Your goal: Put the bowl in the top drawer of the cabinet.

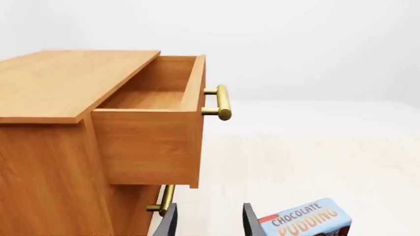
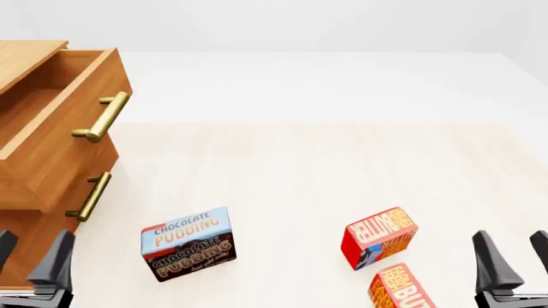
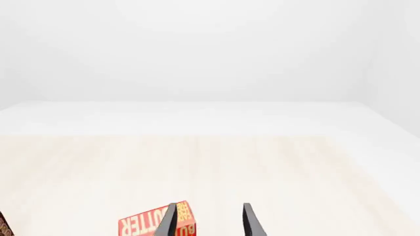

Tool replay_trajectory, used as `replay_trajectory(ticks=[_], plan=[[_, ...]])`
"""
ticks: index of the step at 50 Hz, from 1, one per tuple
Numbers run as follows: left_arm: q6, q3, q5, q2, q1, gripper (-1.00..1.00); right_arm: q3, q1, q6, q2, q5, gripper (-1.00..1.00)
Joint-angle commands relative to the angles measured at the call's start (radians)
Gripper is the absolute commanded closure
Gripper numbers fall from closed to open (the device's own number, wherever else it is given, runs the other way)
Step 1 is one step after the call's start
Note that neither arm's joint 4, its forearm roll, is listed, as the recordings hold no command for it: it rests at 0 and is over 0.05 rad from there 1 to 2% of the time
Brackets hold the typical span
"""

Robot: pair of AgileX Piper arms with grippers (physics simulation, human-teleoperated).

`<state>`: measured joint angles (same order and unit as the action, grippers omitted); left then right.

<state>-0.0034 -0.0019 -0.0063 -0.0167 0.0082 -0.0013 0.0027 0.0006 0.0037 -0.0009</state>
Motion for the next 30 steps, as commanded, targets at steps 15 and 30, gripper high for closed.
replay_trajectory(ticks=[15, 30], plan=[[-0.014, -0.061, 0.058, -0.061, -0.03, -1.0, -0.003, 0.013, -0.003, 0.004, -0.002, -1.0], [0.077, -0.154, 0.216, -0.108, -0.273, -1.0, -0.002, 0.0, -0.009, 0.02, -0.006, -1.0]])
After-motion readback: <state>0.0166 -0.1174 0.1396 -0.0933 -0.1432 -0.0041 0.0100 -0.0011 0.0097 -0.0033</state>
